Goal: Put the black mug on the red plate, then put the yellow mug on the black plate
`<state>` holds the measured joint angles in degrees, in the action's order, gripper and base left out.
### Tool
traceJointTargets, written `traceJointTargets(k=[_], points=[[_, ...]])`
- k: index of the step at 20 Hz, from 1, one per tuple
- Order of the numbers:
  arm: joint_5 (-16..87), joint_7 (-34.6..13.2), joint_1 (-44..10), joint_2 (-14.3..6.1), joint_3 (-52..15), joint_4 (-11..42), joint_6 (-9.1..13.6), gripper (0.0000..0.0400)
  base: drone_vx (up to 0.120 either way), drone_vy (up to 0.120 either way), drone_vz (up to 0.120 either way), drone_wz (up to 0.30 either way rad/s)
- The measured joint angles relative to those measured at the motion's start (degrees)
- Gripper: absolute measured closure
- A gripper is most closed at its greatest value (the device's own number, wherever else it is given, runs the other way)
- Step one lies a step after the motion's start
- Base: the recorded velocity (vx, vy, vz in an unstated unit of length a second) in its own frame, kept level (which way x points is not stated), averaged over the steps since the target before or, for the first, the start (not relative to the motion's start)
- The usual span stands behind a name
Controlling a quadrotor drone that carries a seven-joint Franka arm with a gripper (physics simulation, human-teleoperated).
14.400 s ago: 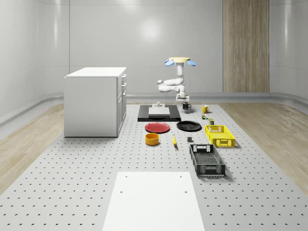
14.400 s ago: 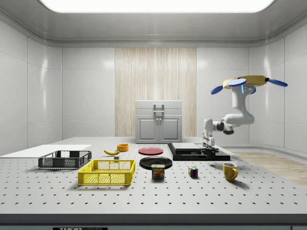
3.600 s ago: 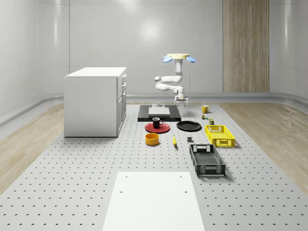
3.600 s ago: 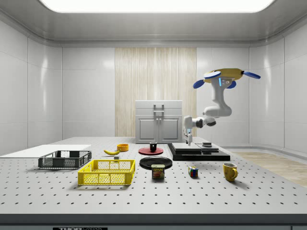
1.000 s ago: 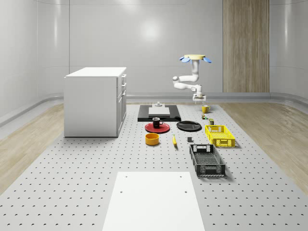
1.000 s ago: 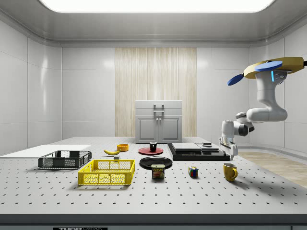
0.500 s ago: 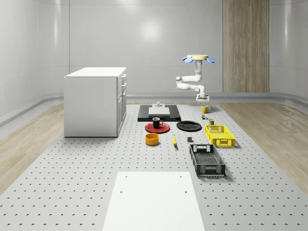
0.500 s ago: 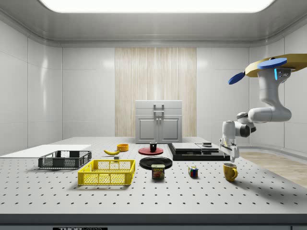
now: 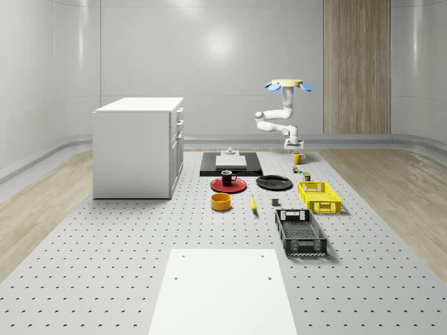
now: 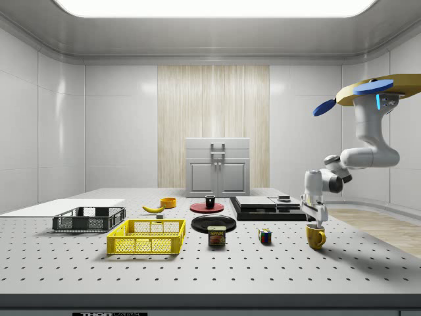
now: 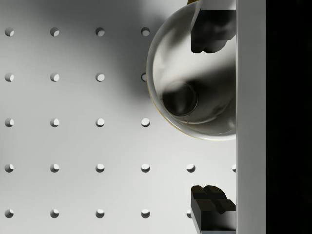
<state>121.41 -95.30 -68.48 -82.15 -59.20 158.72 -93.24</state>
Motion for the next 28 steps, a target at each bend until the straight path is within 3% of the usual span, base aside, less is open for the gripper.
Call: traceJointTargets(k=[8, 23, 24, 26, 28], points=[[2.24, 0.54, -0.15, 0.49, 2.3, -1.38, -1.0, 0.0, 0.0, 0.0, 0.0, 0.0], [2.0, 1.53, -0.5, 1.92, 1.61, -2.84, -0.23, 0.0, 0.0, 0.0, 0.0, 0.0], [1.87, 1.55, -0.44, 1.94, 1.45, -2.75, -0.11, 0.0023, 0.0, 0.0, 0.0, 0.0], [1.68, 1.59, -0.33, 1.98, 1.23, -2.61, 0.09, 0.0128, 0.0, 0.0, 0.0, 0.0], [1.56, 1.62, -0.26, 2.03, 1.08, -2.52, 0.23, 0.0192, 0.0, 0.0, 0.0, 0.0]])
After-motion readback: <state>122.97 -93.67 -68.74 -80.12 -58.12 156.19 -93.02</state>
